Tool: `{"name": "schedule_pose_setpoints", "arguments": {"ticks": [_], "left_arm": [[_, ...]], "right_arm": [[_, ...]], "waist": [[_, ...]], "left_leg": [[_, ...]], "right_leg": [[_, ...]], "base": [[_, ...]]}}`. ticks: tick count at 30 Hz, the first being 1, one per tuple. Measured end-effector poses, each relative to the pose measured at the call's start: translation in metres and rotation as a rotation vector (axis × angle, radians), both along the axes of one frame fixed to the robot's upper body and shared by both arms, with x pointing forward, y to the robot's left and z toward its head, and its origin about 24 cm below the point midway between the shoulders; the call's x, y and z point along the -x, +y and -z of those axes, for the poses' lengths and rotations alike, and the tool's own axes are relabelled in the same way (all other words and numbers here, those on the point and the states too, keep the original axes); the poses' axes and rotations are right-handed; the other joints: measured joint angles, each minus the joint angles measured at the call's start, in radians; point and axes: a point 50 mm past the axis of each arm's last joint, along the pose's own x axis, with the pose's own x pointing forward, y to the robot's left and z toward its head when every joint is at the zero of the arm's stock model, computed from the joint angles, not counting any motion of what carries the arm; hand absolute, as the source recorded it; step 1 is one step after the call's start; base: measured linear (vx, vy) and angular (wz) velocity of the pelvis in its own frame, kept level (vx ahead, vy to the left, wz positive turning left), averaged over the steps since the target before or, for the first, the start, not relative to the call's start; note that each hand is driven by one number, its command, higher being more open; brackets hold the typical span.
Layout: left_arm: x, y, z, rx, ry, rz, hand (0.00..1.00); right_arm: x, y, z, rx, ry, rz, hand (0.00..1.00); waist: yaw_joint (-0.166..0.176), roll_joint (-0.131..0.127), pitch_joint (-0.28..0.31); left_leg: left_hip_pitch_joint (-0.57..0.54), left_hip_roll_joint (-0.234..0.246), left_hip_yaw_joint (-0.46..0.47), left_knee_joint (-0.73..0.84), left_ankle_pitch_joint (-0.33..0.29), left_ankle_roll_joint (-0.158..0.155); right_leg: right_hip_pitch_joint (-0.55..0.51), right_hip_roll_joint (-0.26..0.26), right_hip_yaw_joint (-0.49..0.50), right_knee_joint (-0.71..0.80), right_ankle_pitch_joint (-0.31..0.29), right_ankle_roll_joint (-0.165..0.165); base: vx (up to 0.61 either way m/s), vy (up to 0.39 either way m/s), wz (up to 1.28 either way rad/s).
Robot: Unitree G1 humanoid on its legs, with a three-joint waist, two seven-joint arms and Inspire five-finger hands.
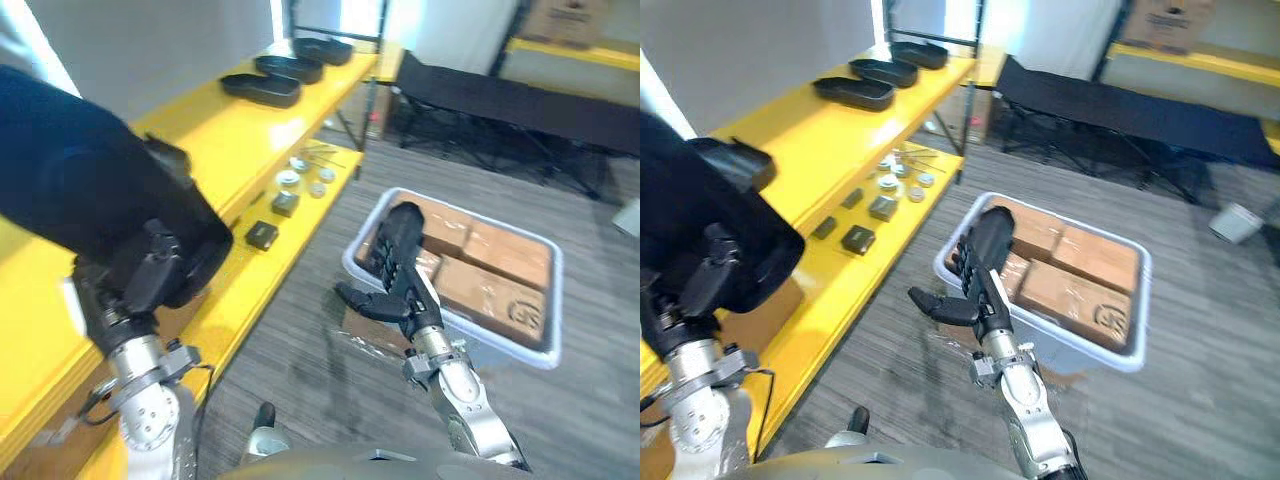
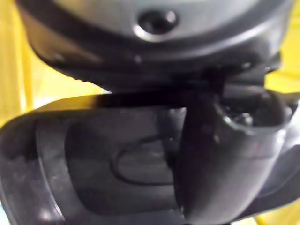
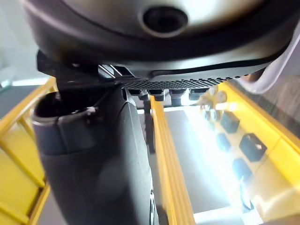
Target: Walk over and take three plastic housings, then place them on the shelf
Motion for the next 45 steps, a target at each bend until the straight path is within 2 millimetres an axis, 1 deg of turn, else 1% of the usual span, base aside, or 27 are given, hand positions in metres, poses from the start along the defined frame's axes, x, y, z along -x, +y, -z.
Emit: {"name": "schedule_pose_setpoints", "arguments": {"ticks": [1, 3, 5, 8, 11, 16, 19, 20, 21, 22, 24, 25, 28, 30, 32, 33, 34, 35, 36, 37, 38, 39, 41, 42, 43, 44, 45], "left_arm": [[0.003, 0.002, 0.000, 0.004, -0.001, -0.007, 0.00], [0.018, 0.011, 0.001, 0.026, -0.003, -0.059, 0.00], [0.023, 0.012, 0.000, 0.026, -0.005, -0.055, 0.00], [0.024, 0.009, 0.001, 0.012, -0.007, 0.000, 0.00], [0.020, 0.003, 0.001, 0.009, -0.008, 0.061, 0.00], [0.012, -0.010, 0.002, 0.016, -0.018, 0.166, 0.00], [0.007, -0.018, 0.001, -0.001, -0.024, 0.270, 0.00], [0.002, -0.024, -0.001, -0.016, -0.038, 0.340, 0.00], [-0.003, -0.030, -0.004, -0.031, -0.053, 0.403, 0.00], [-0.007, -0.035, -0.005, -0.041, -0.065, 0.457, 0.00], [-0.010, -0.041, -0.006, -0.056, -0.072, 0.510, 0.00], [-0.011, -0.043, -0.006, -0.080, -0.062, 0.542, 0.00], [-0.012, -0.047, -0.007, -0.105, -0.049, 0.595, 0.00], [-0.013, -0.049, -0.007, -0.115, -0.042, 0.626, 0.00], [-0.016, -0.052, -0.007, -0.120, -0.031, 0.663, 0.00], [-0.018, -0.054, -0.007, -0.125, -0.027, 0.688, 0.00], [-0.020, -0.055, -0.008, -0.130, -0.026, 0.705, 0.00], [-0.026, -0.059, -0.010, -0.152, -0.036, 0.751, 0.00], [-0.031, -0.063, -0.013, -0.172, -0.049, 0.797, 0.00], [-0.034, -0.067, -0.015, -0.184, -0.062, 0.836, 0.00], [-0.035, -0.069, -0.016, -0.183, -0.068, 0.849, 0.00], [-0.037, -0.072, -0.016, -0.179, -0.071, 0.866, 0.00], [-0.041, -0.079, -0.014, -0.174, -0.071, 0.902, 0.00], [-0.043, -0.082, -0.013, -0.170, -0.070, 0.909, 0.00], [-0.043, -0.082, -0.012, -0.167, -0.065, 0.901, 0.00], [-0.042, -0.080, -0.009, -0.154, -0.049, 0.878, 0.00], [-0.043, -0.080, -0.004, -0.137, -0.032, 0.864, 0.00]], "right_arm": [[-0.002, 0.001, 0.001, 0.005, 0.005, 0.000, 1.00], [-0.010, 0.006, 0.005, 0.051, 0.016, -0.011, 1.00], [-0.014, 0.010, 0.004, 0.050, 0.017, -0.014, 1.00], [-0.015, 0.013, 0.004, 0.010, 0.025, -0.006, 1.00], [-0.015, 0.015, 0.004, -0.053, 0.050, -0.009, 1.00], [-0.007, 0.025, 0.014, -0.036, 0.119, -0.085, 1.00], [0.000, 0.030, 0.020, -0.034, 0.158, -0.122, 1.00], [0.001, 0.030, 0.020, -0.023, 0.160, -0.121, 1.00], [0.001, 0.030, 0.021, -0.021, 0.162, -0.119, 1.00], [0.001, 0.029, 0.021, -0.018, 0.161, -0.119, 1.00], [0.000, 0.029, 0.020, 0.005, 0.153, -0.126, 1.00], [0.000, 0.029, 0.020, 0.016, 0.147, -0.136, 1.00], [0.000, 0.026, 0.020, 0.025, 0.147, -0.155, 1.00], [0.002, 0.023, 0.022, 0.033, 0.154, -0.161, 1.00], [0.005, 0.018, 0.025, 0.034, 0.169, -0.142, 1.00], [0.006, 0.017, 0.025, 0.033, 0.172, -0.133, 1.00], [0.008, 0.016, 0.025, 0.030, 0.173, -0.127, 1.00], [0.012, 0.014, 0.025, 0.025, 0.176, -0.110, 1.00], [0.015, 0.011, 0.025, 0.021, 0.178, -0.090, 1.00], [0.018, 0.009, 0.025, 0.015, 0.184, -0.079, 1.00], [0.018, 0.009, 0.025, 0.016, 0.185, -0.078, 1.00], [0.017, 0.007, 0.025, 0.016, 0.180, -0.077, 1.00], [0.011, 0.001, 0.020, 0.023, 0.149, -0.060, 1.00], [0.002, -0.001, 0.013, 0.039, 0.107, -0.063, 1.00], [-0.003, -0.002, 0.009, 0.049, 0.084, -0.069, 1.00], [-0.012, -0.003, -0.001, 0.068, 0.028, -0.080, 1.00], [-0.018, -0.004, -0.008, 0.080, -0.018, -0.077, 1.00]], "waist": [[0.012, -0.001, 0.000], [0.045, -0.002, 0.000], [0.066, -0.002, 0.000], [0.069, -0.003, -0.001], [0.051, -0.001, 0.001], [0.025, 0.013, 0.009], [0.022, 0.017, 0.012], [0.021, 0.018, 0.020], [0.022, 0.025, 0.031], [0.012, 0.036, 0.038], [0.006, 0.047, 0.046], [-0.004, 0.050, 0.048], [-0.025, 0.050, 0.050], [-0.035, 0.050, 0.052], [-0.047, 0.049, 0.056], [-0.066, 0.051, 0.062], [-0.078, 0.051, 0.062], [-0.101, 0.048, 0.064], [-0.114, 0.045, 0.070], [-0.113, 0.039, 0.075], [-0.110, 0.037, 0.081], [-0.111, 0.034, 0.089], [-0.117, 0.039, 0.120], [-0.113, 0.043, 0.165], [-0.109, 0.041, 0.183], [-0.098, 0.041, 0.208], [-0.096, 0.059, 0.228]], "left_leg": [[-0.003, -0.004, -0.012, 0.000, 0.001, 0.001], [-0.004, -0.013, -0.049, 0.000, 0.004, -0.004], [-0.012, -0.013, -0.069, 0.000, 0.007, -0.009], [-0.012, -0.013, -0.078, 0.000, 0.008, -0.010], [-0.011, -0.013, -0.078, 0.000, 0.009, -0.009], [-0.010, -0.007, -0.078, 0.000, 0.015, 0.004], [-0.034, -0.014, -0.070, 0.000, 0.028, 0.040], [-0.043, -0.017, -0.070, 0.000, 0.038, 0.050], [-0.050, -0.026, -0.067, 0.000, 0.054, 0.051], [-0.058, -0.034, -0.058, 0.000, 0.064, 0.060], [-0.055, -0.038, -0.031, 0.000, 0.071, 0.061], [-0.044, -0.038, 0.000, -0.001, 0.071, 0.061], [-0.027, -0.032, 0.053, -0.001, 0.070, 0.062], [-0.028, -0.027, 0.065, -0.001, 0.070, 0.062], [-0.033, -0.028, 0.063, -0.001, 0.068, 0.063], [-0.041, -0.034, 0.045, -0.001, 0.066, 0.067], [-0.051, -0.040, 0.027, -0.001, 0.067, 0.068], [-0.074, -0.061, -0.018, 0.000, 0.076, 0.078], [-0.090, -0.083, -0.063, 0.000, 0.085, 0.089], [-0.099, -0.099, -0.095, 0.000, 0.093, 0.090], [-0.103, -0.105, -0.108, 0.001, 0.106, 0.079], [-0.119, -0.119, -0.127, 0.002, 0.124, 0.079], [-0.162, -0.140, -0.125, 0.039, 0.142, 0.093], [-0.176, -0.144, -0.107, 0.062, 0.145, 0.101], [-0.179, -0.144, -0.100, 0.063, 0.146, 0.107], [-0.196, -0.146, -0.098, 0.062, 0.136, 0.123], [-0.207, -0.140, -0.097, 0.058, 0.121, 0.133]], "right_leg": [[0.007, 0.000, -0.013, 0.001, -0.004, 0.002], [0.031, -0.001, -0.053, 0.008, -0.020, 0.000], [0.033, 0.000, -0.071, 0.027, -0.037, 0.005], [0.036, 0.000, -0.079, 0.035, -0.046, 0.001], [0.037, 0.000, -0.078, 0.038, -0.050, -0.002], [0.034, 0.000, -0.079, 0.070, -0.076, 0.000], [0.031, 0.000, -0.104, 0.076, -0.088, 0.004], [0.029, -0.001, -0.109, 0.084, -0.094, 0.003], [0.029, -0.002, -0.107, 0.090, -0.100, 0.001], [0.027, -0.004, -0.102, 0.097, -0.104, -0.002], [0.026, -0.012, -0.097, 0.103, -0.104, -0.003], [0.025, -0.016, -0.075, 0.103, -0.104, -0.003], [0.019, -0.019, -0.037, 0.103, -0.104, -0.003], [0.007, -0.016, -0.020, 0.105, -0.104, -0.003], [-0.010, -0.014, 0.012, 0.130, -0.131, -0.008], [-0.036, -0.005, 0.084, 0.177, -0.180, -0.020], [-0.053, 0.005, 0.129, 0.203, -0.212, -0.031], [-0.081, 0.031, 0.216, 0.254, -0.269, -0.058], [-0.097, 0.056, 0.281, 0.294, -0.315, -0.098], [-0.105, 0.061, 0.306, 0.326, -0.343, -0.124], [-0.106, 0.061, 0.308, 0.339, -0.347, -0.128], [-0.108, 0.062, 0.307, 0.357, -0.349, -0.121], [-0.116, 0.072, 0.305, 0.387, -0.350, -0.121], [-0.118, 0.079, 0.306, 0.411, -0.360, -0.129], [-0.121, 0.079, 0.307, 0.419, -0.373, -0.131], [-0.129, 0.083, 0.306, 0.415, -0.403, -0.113], [-0.136, 0.092, 0.297, 0.418, -0.402, -0.105]], "base": [[0.06, -0.055, 0.70], [0.06, -0.054, 0.48], [0.03, -0.045, 0.31], [0.00, -0.035, 0.13], [-0.01, -0.004, 0.00], [-0.03, -0.015, 0.05], [-0.03, -0.005, 0.28], [-0.04, 0.015, 0.44], [-0.06, 0.045, 0.53], [-0.05, 0.042, 0.38], [-0.04, 0.059, 0.05], [-0.04, 0.065, -0.20], [-0.04, 0.030, -0.27], [-0.07, 0.017, -0.18], [-0.06, 0.002, 0.07], [-0.08, -0.030, 0.37], [-0.12, -0.070, 0.92], [-0.10, -0.118, 1.29], [-0.05, -0.133, 1.48], [0.00, -0.104, 1.06], [0.02, -0.067, 0.90], [0.02, -0.034, 1.03], [-0.03, -0.008, 1.08], [-0.09, 0.010, 0.60], [-0.16, -0.003, 0.47], [-0.14, -0.017, 0.27], [-0.17, -0.010, 0.35]]}}
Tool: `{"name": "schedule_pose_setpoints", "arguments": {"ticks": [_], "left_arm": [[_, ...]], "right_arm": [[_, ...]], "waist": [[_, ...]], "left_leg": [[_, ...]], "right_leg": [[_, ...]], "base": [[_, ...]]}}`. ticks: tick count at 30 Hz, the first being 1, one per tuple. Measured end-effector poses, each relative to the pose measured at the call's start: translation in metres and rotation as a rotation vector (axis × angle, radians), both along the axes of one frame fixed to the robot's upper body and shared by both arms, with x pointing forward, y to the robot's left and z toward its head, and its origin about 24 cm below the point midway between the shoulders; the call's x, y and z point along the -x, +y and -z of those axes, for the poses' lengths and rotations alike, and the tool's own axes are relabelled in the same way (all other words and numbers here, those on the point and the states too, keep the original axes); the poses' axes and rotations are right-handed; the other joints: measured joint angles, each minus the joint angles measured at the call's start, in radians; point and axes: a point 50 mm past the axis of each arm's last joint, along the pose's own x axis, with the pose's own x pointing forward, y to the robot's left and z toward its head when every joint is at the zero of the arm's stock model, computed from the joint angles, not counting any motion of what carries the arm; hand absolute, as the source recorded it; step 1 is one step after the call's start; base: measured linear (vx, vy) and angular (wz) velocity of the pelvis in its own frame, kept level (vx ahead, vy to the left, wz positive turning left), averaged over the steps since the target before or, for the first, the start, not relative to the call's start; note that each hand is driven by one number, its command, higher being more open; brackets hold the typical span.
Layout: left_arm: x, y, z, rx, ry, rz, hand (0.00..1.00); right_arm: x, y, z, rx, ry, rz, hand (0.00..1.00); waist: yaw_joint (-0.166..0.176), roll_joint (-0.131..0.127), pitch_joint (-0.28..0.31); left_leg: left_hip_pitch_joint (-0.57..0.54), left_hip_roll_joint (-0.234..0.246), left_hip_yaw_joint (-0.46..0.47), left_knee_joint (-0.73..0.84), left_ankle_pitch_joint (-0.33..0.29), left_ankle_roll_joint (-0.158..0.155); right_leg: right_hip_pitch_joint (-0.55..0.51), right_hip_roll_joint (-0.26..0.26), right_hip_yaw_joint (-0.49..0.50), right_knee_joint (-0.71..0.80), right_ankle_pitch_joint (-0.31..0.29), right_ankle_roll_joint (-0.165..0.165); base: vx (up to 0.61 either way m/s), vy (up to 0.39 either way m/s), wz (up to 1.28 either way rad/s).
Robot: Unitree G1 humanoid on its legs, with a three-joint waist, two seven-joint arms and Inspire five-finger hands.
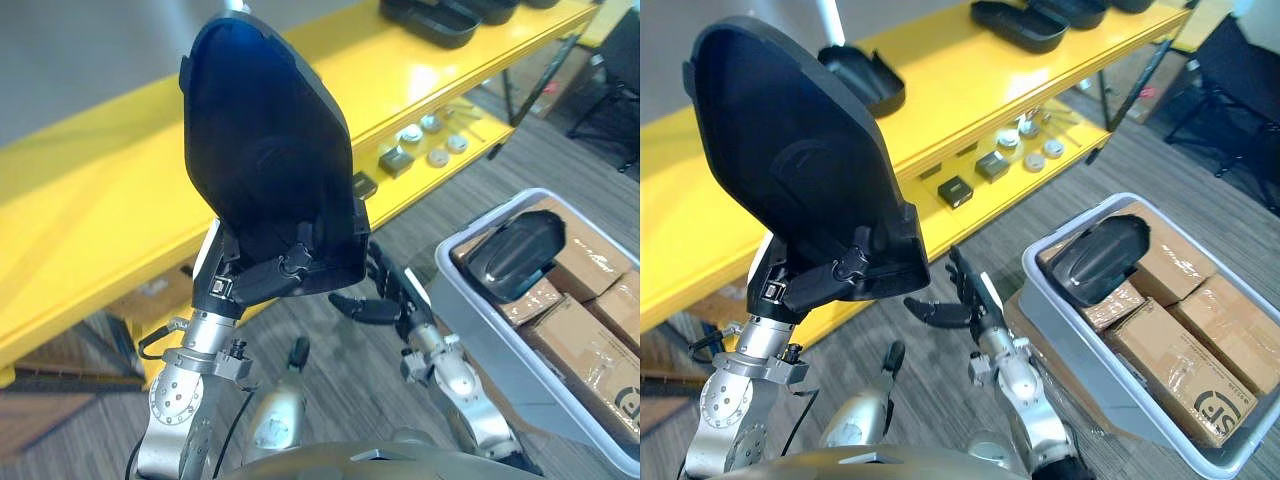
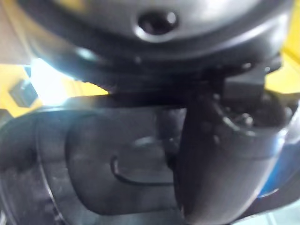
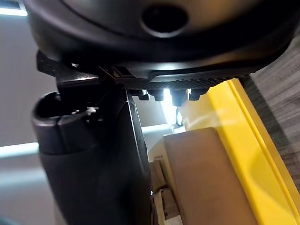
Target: Walk over and take three plastic housings, then place them on the shelf
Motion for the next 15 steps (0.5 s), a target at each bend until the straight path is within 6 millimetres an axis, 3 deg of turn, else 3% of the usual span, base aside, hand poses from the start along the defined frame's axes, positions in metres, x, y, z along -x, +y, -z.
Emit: {"name": "schedule_pose_setpoints", "arguments": {"ticks": [1, 2, 3, 4, 6, 10, 11, 12, 13, 14, 15], "left_arm": [[-0.001, 0.003, 0.007, 0.003, 0.033, -0.028, 0.00], [-0.002, 0.004, 0.010, 0.004, 0.046, -0.040, 0.00], [-0.003, 0.006, 0.015, 0.006, 0.068, -0.061, 0.00], [-0.004, 0.007, 0.018, 0.017, 0.083, -0.073, 0.00], [-0.006, 0.007, 0.016, 0.035, 0.066, -0.095, 0.00], [-0.012, 0.006, 0.013, 0.042, 0.044, -0.095, 0.00], [-0.011, 0.007, 0.013, 0.047, 0.039, -0.104, 0.00], [-0.010, 0.009, 0.012, 0.045, 0.032, -0.114, 0.00], [-0.010, 0.011, 0.012, 0.045, 0.028, -0.121, 0.00], [-0.007, 0.014, 0.013, 0.041, 0.031, -0.139, 0.00], [-0.001, 0.018, 0.014, 0.036, 0.042, -0.161, 0.00]], "right_arm": [[-0.007, 0.000, -0.008, 0.022, -0.048, 0.000, 1.00], [-0.010, 0.001, -0.012, 0.028, -0.074, -0.001, 1.00], [-0.014, 0.001, -0.018, 0.029, -0.111, 0.000, 1.00], [-0.015, -0.001, -0.021, 0.031, -0.131, 0.013, 1.00], [-0.015, -0.003, -0.023, 0.016, -0.140, 0.053, 1.00], [-0.009, -0.018, -0.026, -0.035, -0.157, 0.189, 1.00], [-0.006, -0.019, -0.026, -0.054, -0.164, 0.212, 1.00], [-0.003, -0.018, -0.029, -0.080, -0.185, 0.219, 1.00], [-0.002, -0.017, -0.031, -0.093, -0.198, 0.220, 1.00], [-0.002, -0.014, -0.032, -0.105, -0.213, 0.207, 1.00], [-0.001, -0.010, -0.033, -0.118, -0.223, 0.193, 1.00]], "waist": [[0.000, -0.007, 0.029], [0.000, -0.029, 0.046], [0.004, -0.032, 0.062], [-0.001, -0.022, 0.070], [-0.009, -0.047, 0.087], [-0.015, -0.041, 0.115], [-0.011, -0.041, 0.116], [-0.015, -0.053, 0.119], [-0.017, -0.062, 0.122], [-0.009, -0.056, 0.119], [-0.006, -0.045, 0.107]], "left_leg": [[-0.011, 0.001, 0.053, -0.003, -0.094, 0.010], [-0.045, -0.011, 0.080, 0.059, -0.117, 0.018], [-0.105, -0.037, 0.124, 0.301, -0.122, 0.035], [-0.097, -0.034, 0.165, 0.319, -0.192, 0.017], [-0.098, -0.056, 0.169, 0.275, -0.152, 0.027], [-0.070, -0.116, 0.170, 0.280, -0.149, 0.052], [-0.050, -0.127, 0.188, 0.275, -0.182, 0.060], [-0.042, -0.123, 0.250, 0.289, -0.219, 0.058], [-0.051, -0.116, 0.292, 0.326, -0.269, 0.062], [-0.085, -0.089, 0.330, 0.482, -0.326, 0.099], [-0.077, -0.070, 0.341, 0.536, -0.371, 0.091]], "right_leg": [[-0.007, -0.019, -0.013, -0.012, 0.008, -0.004], [-0.016, -0.039, -0.017, -0.014, 0.014, -0.005], [-0.031, -0.060, -0.020, -0.004, 0.016, -0.001], [-0.028, -0.045, -0.028, 0.010, 0.019, 0.012], [-0.043, -0.071, -0.051, 0.033, 0.016, 0.015], [0.025, -0.120, -0.108, 0.047, 0.004, 0.041], [0.052, -0.135, -0.109, 0.051, 0.000, 0.043], [0.071, -0.160, -0.120, 0.024, -0.019, 0.019], [0.087, -0.174, -0.133, 0.012, -0.022, 0.024], [0.105, -0.171, -0.128, 0.005, -0.025, 0.017], [0.126, -0.155, -0.128, -0.014, -0.025, 0.015]], "base": [[-0.13, 0.024, 0.37], [-0.17, 0.068, 0.27], [-0.12, 0.048, 0.28], [-0.10, 0.037, 0.32], [-0.01, 0.017, 0.39], [0.04, 0.084, 0.48], [0.01, 0.084, 0.31], [0.00, 0.110, 0.33], [0.00, 0.117, 0.23], [0.06, 0.155, 0.01], [0.12, 0.160, -0.04]]}}
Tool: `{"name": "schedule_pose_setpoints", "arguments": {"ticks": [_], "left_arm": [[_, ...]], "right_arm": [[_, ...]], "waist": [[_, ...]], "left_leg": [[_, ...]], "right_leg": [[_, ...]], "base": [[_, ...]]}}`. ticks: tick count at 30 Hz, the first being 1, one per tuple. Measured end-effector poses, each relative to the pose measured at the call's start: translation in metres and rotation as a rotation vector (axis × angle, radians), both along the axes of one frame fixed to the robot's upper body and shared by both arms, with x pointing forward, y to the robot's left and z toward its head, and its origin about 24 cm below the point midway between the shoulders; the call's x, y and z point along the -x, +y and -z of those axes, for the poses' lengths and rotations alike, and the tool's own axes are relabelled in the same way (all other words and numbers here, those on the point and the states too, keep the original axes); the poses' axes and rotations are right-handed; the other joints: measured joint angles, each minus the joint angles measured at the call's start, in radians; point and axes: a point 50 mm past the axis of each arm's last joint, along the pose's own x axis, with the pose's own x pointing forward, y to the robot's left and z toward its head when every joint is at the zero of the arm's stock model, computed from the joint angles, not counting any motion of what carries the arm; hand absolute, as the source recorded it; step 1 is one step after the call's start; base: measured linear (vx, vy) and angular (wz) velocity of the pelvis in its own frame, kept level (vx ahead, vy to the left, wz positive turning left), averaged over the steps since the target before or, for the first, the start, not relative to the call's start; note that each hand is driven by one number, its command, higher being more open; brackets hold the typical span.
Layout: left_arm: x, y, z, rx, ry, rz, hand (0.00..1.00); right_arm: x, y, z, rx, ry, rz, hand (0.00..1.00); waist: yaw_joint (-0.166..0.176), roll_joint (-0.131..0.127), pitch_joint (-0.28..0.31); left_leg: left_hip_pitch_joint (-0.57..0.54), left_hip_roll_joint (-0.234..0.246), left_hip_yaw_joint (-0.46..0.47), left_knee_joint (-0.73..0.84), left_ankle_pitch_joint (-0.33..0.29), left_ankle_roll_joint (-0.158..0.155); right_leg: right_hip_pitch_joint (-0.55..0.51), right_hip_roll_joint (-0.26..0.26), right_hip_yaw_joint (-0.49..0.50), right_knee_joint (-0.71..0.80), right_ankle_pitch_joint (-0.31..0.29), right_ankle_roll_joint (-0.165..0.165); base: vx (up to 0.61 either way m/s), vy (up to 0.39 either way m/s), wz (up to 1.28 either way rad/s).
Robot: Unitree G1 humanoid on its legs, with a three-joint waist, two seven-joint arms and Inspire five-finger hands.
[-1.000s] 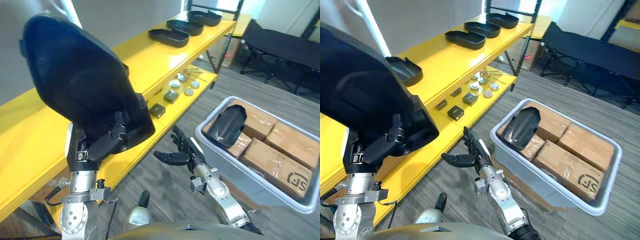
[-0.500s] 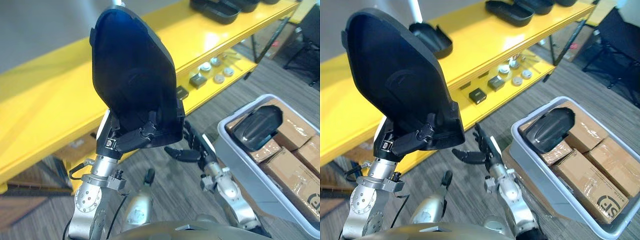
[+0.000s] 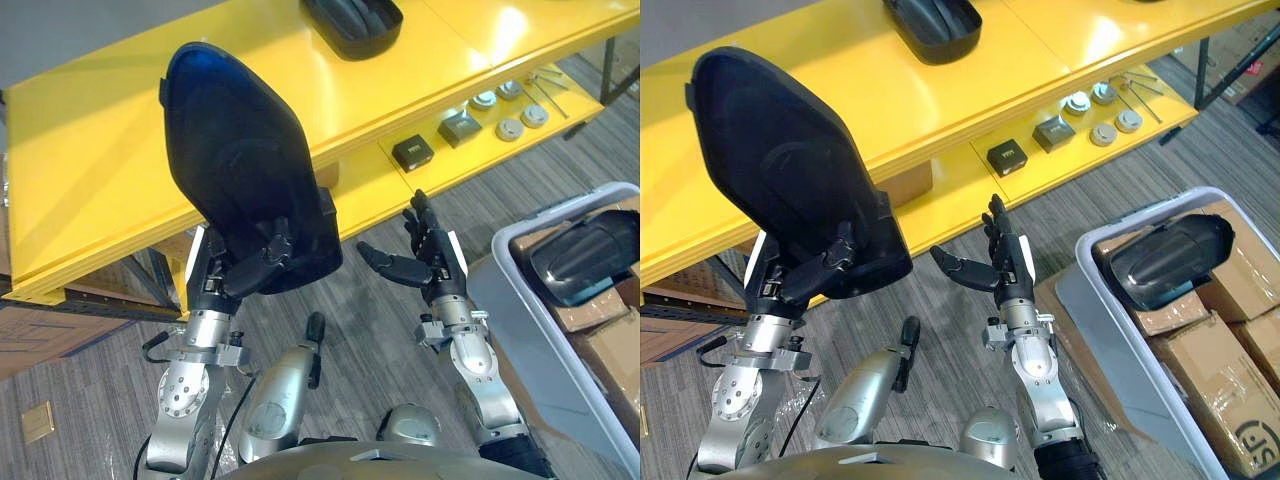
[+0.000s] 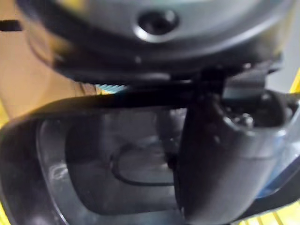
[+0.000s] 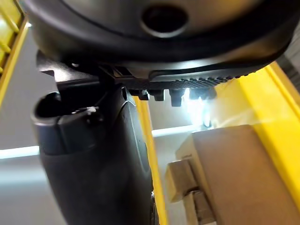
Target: Walk over and take three plastic housings, then place them on the shelf
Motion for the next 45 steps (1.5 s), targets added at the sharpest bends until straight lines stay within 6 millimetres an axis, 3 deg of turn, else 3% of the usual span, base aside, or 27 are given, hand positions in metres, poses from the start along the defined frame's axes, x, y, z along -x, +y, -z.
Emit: {"name": "schedule_pose_setpoints", "arguments": {"ticks": [1, 2, 3, 4, 7, 11, 13, 16, 17, 19, 20, 21, 22, 23, 24, 27, 29, 30, 31, 32, 33, 34, 35, 37, 45], "left_arm": [[0.002, 0.004, 0.000, -0.008, 0.000, -0.016, 0.00], [0.003, 0.007, 0.000, -0.001, 0.000, -0.044, 0.00], [0.003, 0.009, 0.000, 0.008, -0.001, -0.068, 0.00], [0.004, 0.015, -0.003, -0.014, -0.013, -0.098, 0.00], [0.004, 0.022, -0.011, -0.016, -0.046, -0.144, 0.00], [-0.001, 0.011, -0.029, 0.006, -0.153, -0.100, 0.00], [-0.007, 0.000, -0.036, 0.026, -0.201, -0.048, 0.00], [-0.009, -0.005, -0.037, 0.027, -0.207, -0.023, 0.00], [-0.009, -0.006, -0.035, 0.029, -0.201, -0.021, 0.00], [-0.007, -0.004, -0.034, 0.028, -0.194, -0.025, 0.00], [-0.007, 0.000, -0.035, 0.019, -0.196, -0.037, 0.00], [-0.007, 0.003, -0.033, 0.031, -0.188, -0.060, 0.00], [-0.007, 0.003, -0.031, 0.042, -0.178, -0.072, 0.00], [-0.005, 0.006, -0.029, 0.051, -0.165, -0.088, 0.00], [-0.005, 0.006, -0.027, 0.046, -0.158, -0.085, 0.00], [-0.006, 0.005, -0.022, 0.033, -0.134, -0.057, 0.00], [-0.006, 0.005, -0.021, 0.029, -0.124, -0.042, 0.00], [-0.007, 0.004, -0.022, 0.030, -0.130, -0.036, 0.00], [-0.009, 0.002, -0.024, 0.028, -0.142, -0.025, 0.00], [-0.010, 0.000, -0.025, 0.020, -0.152, -0.017, 0.00], [-0.011, 0.000, -0.026, 0.017, -0.156, -0.011, 0.00], [-0.012, 0.000, -0.030, 0.014, -0.174, -0.007, 0.00], [-0.013, 0.001, -0.031, 0.015, -0.182, -0.006, 0.00], [-0.015, 0.004, -0.035, 0.001, -0.199, 0.010, 0.00], [-0.017, 0.003, -0.035, -0.068, -0.138, 0.129, 0.00]], "right_arm": [[0.001, 0.003, -0.002, -0.017, -0.020, -0.005, 1.00], [0.002, 0.007, -0.007, -0.026, -0.057, -0.019, 1.00], [0.001, 0.011, -0.013, -0.029, -0.093, -0.034, 1.00], [-0.002, 0.016, -0.022, -0.044, -0.155, -0.049, 1.00], [-0.012, 0.022, -0.041, -0.064, -0.260, -0.067, 1.00], [-0.012, 0.008, -0.082, -0.050, -0.471, -0.042, 1.00], [-0.010, -0.005, -0.101, -0.019, -0.575, -0.017, 1.00], [-0.008, -0.010, -0.106, -0.033, -0.604, -0.013, 1.00], [-0.007, -0.011, -0.107, -0.047, -0.607, -0.020, 1.00], [-0.003, -0.015, -0.110, -0.075, -0.620, -0.039, 1.00], [-0.003, -0.016, -0.111, -0.093, -0.624, -0.052, 1.00], [-0.004, -0.017, -0.112, -0.079, -0.628, -0.074, 1.00], [-0.005, -0.018, -0.114, -0.062, -0.631, -0.089, 1.00], [-0.006, -0.021, -0.115, -0.062, -0.623, -0.110, 1.00], [-0.006, -0.028, -0.116, -0.063, -0.615, -0.111, 1.00], [-0.007, -0.045, -0.113, -0.076, -0.564, -0.050, 1.00], [-0.006, -0.050, -0.112, -0.083, -0.562, -0.018, 1.00], [-0.006, -0.051, -0.113, -0.077, -0.566, -0.012, 1.00], [-0.006, -0.053, -0.114, -0.070, -0.570, 0.001, 1.00], [-0.005, -0.054, -0.113, -0.066, -0.565, 0.013, 1.00], [-0.003, -0.055, -0.110, -0.067, -0.554, 0.022, 1.00], [0.002, -0.056, -0.103, -0.074, -0.520, 0.041, 1.00], [0.005, -0.057, -0.100, -0.071, -0.510, 0.049, 1.00], [0.016, -0.061, -0.095, -0.076, -0.487, 0.073, 1.00], [0.028, -0.077, -0.097, -0.125, -0.505, 0.124, 1.00]], "waist": [[0.001, -0.009, -0.007], [0.006, -0.012, -0.022], [0.009, 0.000, -0.030], [0.008, 0.000, -0.050], [0.011, -0.001, -0.052], [-0.001, 0.022, -0.095], [-0.023, 0.039, -0.107], [-0.047, 0.041, -0.108], [-0.054, 0.040, -0.109], [-0.059, 0.017, -0.127], [-0.058, -0.018, -0.151], [-0.031, -0.017, -0.167], [-0.027, 0.003, -0.177], [-0.037, 0.025, -0.197], [-0.052, 0.040, -0.203], [-0.055, 0.049, -0.200], [-0.054, 0.050, -0.201], [-0.057, 0.052, -0.203], [-0.058, 0.074, -0.206], [-0.062, 0.091, -0.207], [-0.063, 0.101, -0.213], [-0.063, 0.081, -0.222], [-0.064, 0.069, -0.224], [-0.081, 0.019, -0.227], [-0.117, -0.002, -0.234]], "left_leg": [[0.006, -0.005, 0.003, 0.006, -0.035, 0.002], [0.010, -0.004, 0.000, -0.002, -0.052, 0.016], [0.010, 0.003, -0.005, -0.009, -0.050, 0.030], [0.025, 0.010, -0.006, -0.039, -0.048, 0.044], [0.119, 0.006, -0.010, -0.107, -0.048, 0.049], [0.241, -0.026, -0.077, -0.230, -0.034, 0.057], [0.300, -0.051, -0.139, -0.263, -0.032, 0.061], [0.360, -0.059, -0.201, -0.270, -0.042, 0.043], [0.383, -0.059, -0.221, -0.265, -0.053, 0.026], [0.403, -0.059, -0.229, -0.257, -0.085, -0.009], [0.408, -0.059, -0.219, -0.247, -0.123, -0.010], [0.405, -0.027, -0.207, -0.214, -0.181, -0.025], [0.394, 0.011, -0.194, -0.189, -0.209, -0.032], [0.377, 0.085, -0.149, -0.160, -0.240, -0.050], [0.376, 0.129, -0.121, -0.136, -0.226, -0.073], [0.320, 0.163, -0.066, 0.034, -0.224, -0.113], [0.304, 0.188, -0.014, 0.000, -0.236, -0.101], [0.286, 0.205, -0.003, -0.037, -0.225, -0.113], [0.278, 0.233, 0.016, -0.116, -0.173, -0.116], [0.280, 0.245, 0.036, -0.167, -0.072, -0.128], [0.288, 0.246, 0.044, -0.179, -0.036, -0.157], [0.324, 0.196, 0.071, -0.243, -0.017, -0.136], [0.331, 0.176, 0.078, -0.271, -0.006, -0.129], [0.363, 0.113, 0.088, -0.377, 0.040, -0.104], [0.395, 0.095, 0.100, -0.448, 0.057, -0.104]], "right_leg": [[0.023, -0.002, 0.000, -0.020, 0.006, -0.013], [0.009, 0.006, 0.007, 0.000, 0.052, -0.089], [-0.039, 0.006, 0.036, 0.061, 0.120, -0.097], [-0.112, -0.006, 0.080, 0.179, 0.188, -0.096], [-0.169, 0.000, 0.112, 0.255, 0.155, -0.064], [-0.268, 0.072, 0.149, 0.110, 0.155, -0.052], [-0.363, 0.096, 0.238, 0.067, 0.181, -0.014], [-0.421, 0.105, 0.302, 0.042, 0.212, 0.017], [-0.434, 0.106, 0.312, 0.036, 0.248, 0.006], [-0.416, 0.103, 0.314, -0.013, 0.374, -0.020], [-0.376, 0.103, 0.295, -0.077, 0.470, -0.031], [-0.328, 0.126, 0.252, -0.135, 0.433, -0.015], [-0.313, 0.153, 0.232, -0.153, 0.435, -0.024], [-0.292, 0.185, 0.187, -0.174, 0.421, -0.044], [-0.266, 0.210, 0.157, -0.186, 0.410, -0.060], [-0.168, 0.221, 0.123, -0.252, 0.406, -0.070], [-0.103, 0.196, 0.109, -0.291, 0.405, -0.069], [-0.093, 0.186, 0.105, -0.300, 0.406, -0.067], [-0.086, 0.176, 0.106, -0.305, 0.409, -0.050], [-0.079, 0.173, 0.107, -0.305, 0.407, -0.024], [-0.077, 0.168, 0.112, -0.304, 0.407, -0.011], [-0.079, 0.122, 0.122, -0.306, 0.415, 0.002], [-0.081, 0.105, 0.123, -0.312, 0.420, 0.009], [-0.082, 0.055, 0.120, -0.340, 0.439, 0.037], [-0.083, 0.044, 0.105, -0.340, 0.443, 0.043]], "base": [[0.21, 0.158, -0.04], [0.24, 0.180, 0.02], [0.29, 0.250, -0.01], [0.30, 0.299, 0.02], [0.31, 0.219, -0.04], [0.24, 0.109, 0.46], [0.26, 0.029, 0.92], [0.27, -0.086, 0.87], [0.28, -0.207, 0.97], [0.30, -0.263, 1.02], [0.25, -0.300, 0.61], [0.23, -0.304, 0.39], [0.20, -0.288, 0.25], [0.20, -0.249, 0.56], [0.28, -0.291, 0.77], [0.18, -0.124, 0.41], [0.16, -0.035, 0.14], [0.11, 0.052, 0.05], [0.09, 0.135, -0.02], [0.09, 0.178, -0.10], [0.09, 0.206, -0.16], [0.07, 0.226, -0.13], [0.08, 0.247, -0.03], [0.06, 0.179, 0.14], [0.04, 0.029, 0.02]]}}
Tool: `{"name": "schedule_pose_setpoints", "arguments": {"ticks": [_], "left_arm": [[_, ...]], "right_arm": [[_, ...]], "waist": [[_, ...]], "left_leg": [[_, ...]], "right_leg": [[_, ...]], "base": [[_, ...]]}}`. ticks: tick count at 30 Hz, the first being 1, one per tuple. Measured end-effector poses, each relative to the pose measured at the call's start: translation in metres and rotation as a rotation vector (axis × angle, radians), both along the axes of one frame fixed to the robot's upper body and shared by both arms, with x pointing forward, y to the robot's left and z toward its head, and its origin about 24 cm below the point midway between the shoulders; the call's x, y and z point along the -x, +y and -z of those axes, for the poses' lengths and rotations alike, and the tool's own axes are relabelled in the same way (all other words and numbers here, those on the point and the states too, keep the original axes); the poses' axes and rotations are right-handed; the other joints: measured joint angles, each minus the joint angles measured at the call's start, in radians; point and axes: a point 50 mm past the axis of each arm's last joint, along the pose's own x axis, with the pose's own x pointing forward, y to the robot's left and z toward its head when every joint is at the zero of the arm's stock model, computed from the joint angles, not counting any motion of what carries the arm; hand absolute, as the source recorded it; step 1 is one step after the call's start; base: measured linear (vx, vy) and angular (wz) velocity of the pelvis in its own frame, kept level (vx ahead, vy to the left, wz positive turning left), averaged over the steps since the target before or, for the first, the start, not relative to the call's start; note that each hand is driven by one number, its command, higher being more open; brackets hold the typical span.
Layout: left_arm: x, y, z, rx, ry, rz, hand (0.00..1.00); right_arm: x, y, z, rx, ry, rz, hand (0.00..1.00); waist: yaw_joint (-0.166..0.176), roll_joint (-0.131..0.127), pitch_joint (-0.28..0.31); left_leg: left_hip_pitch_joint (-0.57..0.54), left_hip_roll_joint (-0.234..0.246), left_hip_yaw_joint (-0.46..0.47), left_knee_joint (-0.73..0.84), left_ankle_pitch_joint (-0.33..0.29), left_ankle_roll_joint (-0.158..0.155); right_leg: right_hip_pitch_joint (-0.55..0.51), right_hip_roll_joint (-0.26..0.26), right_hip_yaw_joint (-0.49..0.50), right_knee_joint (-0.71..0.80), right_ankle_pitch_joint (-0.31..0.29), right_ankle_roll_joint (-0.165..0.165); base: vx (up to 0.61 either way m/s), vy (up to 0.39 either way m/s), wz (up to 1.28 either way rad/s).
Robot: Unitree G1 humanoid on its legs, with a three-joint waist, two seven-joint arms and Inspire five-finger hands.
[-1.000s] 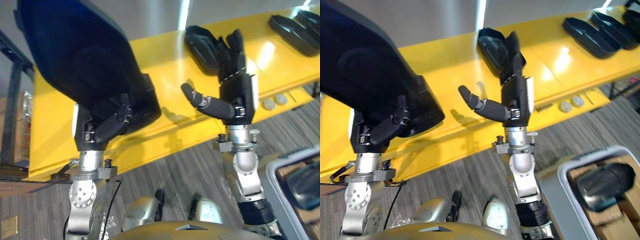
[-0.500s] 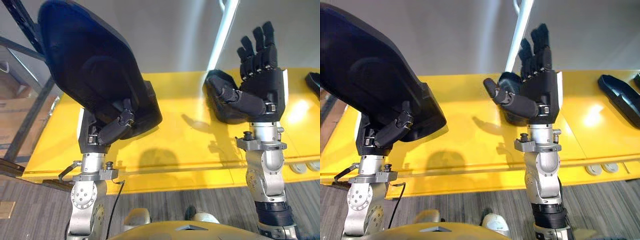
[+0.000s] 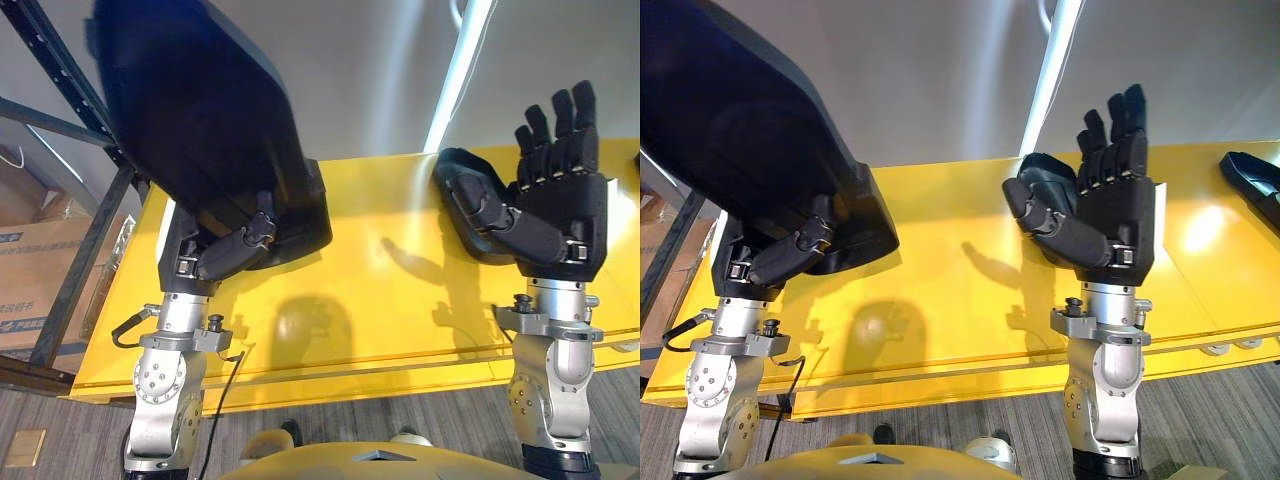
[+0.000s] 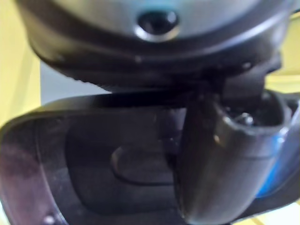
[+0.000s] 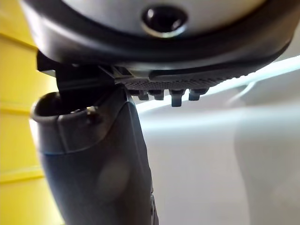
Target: Walk over and take three plastic housings, then place them on the shelf
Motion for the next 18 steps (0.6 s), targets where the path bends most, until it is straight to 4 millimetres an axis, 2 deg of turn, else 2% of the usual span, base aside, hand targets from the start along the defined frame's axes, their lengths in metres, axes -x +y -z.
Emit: {"name": "schedule_pose_setpoints", "arguments": {"ticks": [4, 8, 11, 18], "left_arm": [[-0.009, -0.011, 0.003, -0.082, 0.078, 0.150, 0.00], [-0.036, -0.030, 0.010, -0.147, 0.167, 0.264, 0.00], [-0.053, -0.030, 0.016, -0.186, 0.220, 0.206, 0.00], [-0.083, -0.016, 0.039, -0.221, 0.399, 0.056, 0.00]], "right_arm": [[0.002, -0.007, 0.004, -0.049, 0.018, -0.033, 1.00], [0.001, -0.004, 0.005, -0.036, 0.029, -0.096, 1.00], [-0.002, 0.003, 0.006, -0.012, 0.046, -0.155, 1.00], [-0.012, 0.013, 0.002, 0.064, 0.064, -0.252, 1.00]], "waist": [[-0.024, 0.004, -0.002], [-0.046, 0.008, -0.010], [-0.068, 0.008, -0.012], [-0.072, 0.012, -0.021]], "left_leg": [[0.018, 0.004, 0.021, -0.024, 0.003, -0.002], [0.035, 0.004, 0.045, -0.044, 0.006, -0.003], [0.038, 0.006, 0.057, -0.055, 0.014, -0.004], [0.054, 0.006, 0.078, -0.090, 0.037, -0.001]], "right_leg": [[-0.002, 0.004, 0.010, -0.002, 0.000, 0.000], [-0.008, 0.005, 0.030, -0.003, 0.002, 0.002], [-0.020, 0.008, 0.039, -0.003, 0.008, 0.002], [-0.035, 0.015, 0.057, -0.005, 0.032, -0.005]], "base": [[0.02, -0.001, -0.15], [-0.01, 0.016, -0.18], [-0.02, 0.007, -0.11], [-0.03, 0.013, -0.09]]}}
